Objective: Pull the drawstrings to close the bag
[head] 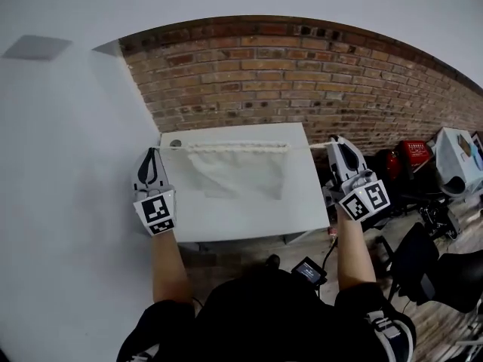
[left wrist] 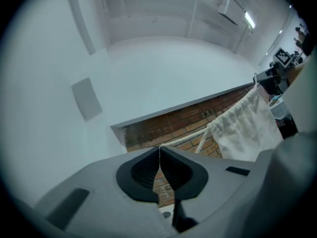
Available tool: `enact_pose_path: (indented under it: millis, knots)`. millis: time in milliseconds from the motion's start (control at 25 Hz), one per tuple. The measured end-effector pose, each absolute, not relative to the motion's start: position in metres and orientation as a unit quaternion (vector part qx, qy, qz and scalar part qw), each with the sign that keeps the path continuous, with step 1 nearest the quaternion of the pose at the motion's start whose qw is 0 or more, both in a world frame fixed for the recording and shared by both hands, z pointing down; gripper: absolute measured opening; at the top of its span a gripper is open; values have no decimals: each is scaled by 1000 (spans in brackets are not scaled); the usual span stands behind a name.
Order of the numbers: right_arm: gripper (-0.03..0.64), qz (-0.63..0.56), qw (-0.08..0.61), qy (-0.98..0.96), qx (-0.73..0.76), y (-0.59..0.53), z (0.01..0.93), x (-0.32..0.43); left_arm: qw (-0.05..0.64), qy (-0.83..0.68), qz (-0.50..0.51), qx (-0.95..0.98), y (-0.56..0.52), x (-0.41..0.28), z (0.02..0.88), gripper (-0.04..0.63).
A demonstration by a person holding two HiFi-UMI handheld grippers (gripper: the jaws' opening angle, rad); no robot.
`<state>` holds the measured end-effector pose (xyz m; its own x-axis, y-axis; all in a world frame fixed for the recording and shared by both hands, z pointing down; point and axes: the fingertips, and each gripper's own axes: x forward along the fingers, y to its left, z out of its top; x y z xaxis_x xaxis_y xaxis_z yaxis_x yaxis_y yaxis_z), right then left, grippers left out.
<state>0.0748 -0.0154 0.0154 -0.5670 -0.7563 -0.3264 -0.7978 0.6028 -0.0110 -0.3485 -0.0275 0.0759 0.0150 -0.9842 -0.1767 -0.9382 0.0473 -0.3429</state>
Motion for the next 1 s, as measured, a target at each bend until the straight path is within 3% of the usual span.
enact_pose_path:
  millis: [280, 480, 1000]
  knots:
    - [9, 102, 160, 878, -439, 51, -1, 34, 189, 729, -104, -650, 15, -400, 88, 23]
    - [9, 107, 156, 879, -437, 83, -2, 22, 161, 743, -81, -644, 35, -426, 96, 23]
    - [8, 96, 204, 874, -430, 112, -18, 61, 172, 784, -71, -592, 64, -419, 56, 23]
